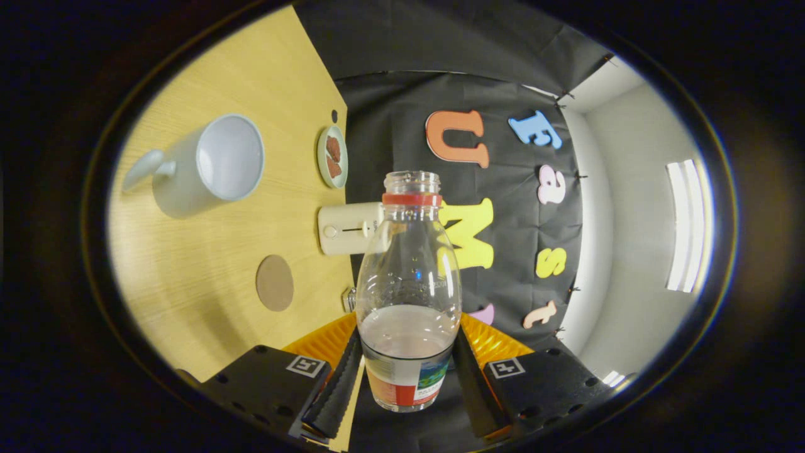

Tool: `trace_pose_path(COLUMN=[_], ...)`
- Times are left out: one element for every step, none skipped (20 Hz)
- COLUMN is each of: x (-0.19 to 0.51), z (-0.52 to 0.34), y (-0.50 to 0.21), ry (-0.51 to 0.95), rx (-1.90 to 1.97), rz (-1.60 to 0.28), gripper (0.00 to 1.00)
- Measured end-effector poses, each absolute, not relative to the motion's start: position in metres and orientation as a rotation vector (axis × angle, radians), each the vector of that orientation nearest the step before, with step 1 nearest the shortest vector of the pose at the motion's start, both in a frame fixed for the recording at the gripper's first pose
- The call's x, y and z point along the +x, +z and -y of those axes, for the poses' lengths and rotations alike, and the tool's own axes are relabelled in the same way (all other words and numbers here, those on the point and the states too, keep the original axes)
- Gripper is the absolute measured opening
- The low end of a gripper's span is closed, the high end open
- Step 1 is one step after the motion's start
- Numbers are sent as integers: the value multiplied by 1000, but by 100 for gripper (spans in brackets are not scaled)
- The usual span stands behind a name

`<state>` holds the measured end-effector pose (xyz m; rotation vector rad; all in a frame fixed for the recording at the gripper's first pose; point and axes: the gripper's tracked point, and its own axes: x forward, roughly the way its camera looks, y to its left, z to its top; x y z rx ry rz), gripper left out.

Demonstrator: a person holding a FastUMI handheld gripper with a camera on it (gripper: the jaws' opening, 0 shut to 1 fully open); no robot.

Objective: Take the bottle from table, then pour the juice into the cup, finally place the bottle on the coaster

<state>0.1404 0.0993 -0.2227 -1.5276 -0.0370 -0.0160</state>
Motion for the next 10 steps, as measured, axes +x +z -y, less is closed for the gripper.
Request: trace_pose_path(x=[141, 140, 140, 140, 140, 141, 140, 140, 140, 139], z=[-100, -101, -102, -102, -103, -105, -108, -112, -116, -120], y=[-222, -221, -221, -223, -225, -227, -227, -227, -226, -226], ry=[-15, -18, -14, -19, -15, -8, -8, -4, -3, -1], rx=[-1544, -1562, -1584, -1596, -1608, -1623, -1639, -1655, -1663, -1671], rz=[39, 42, 41, 36, 30, 28, 31, 38, 52, 60], gripper=[79, 79, 79, 79, 79, 79, 79, 79, 79, 79])
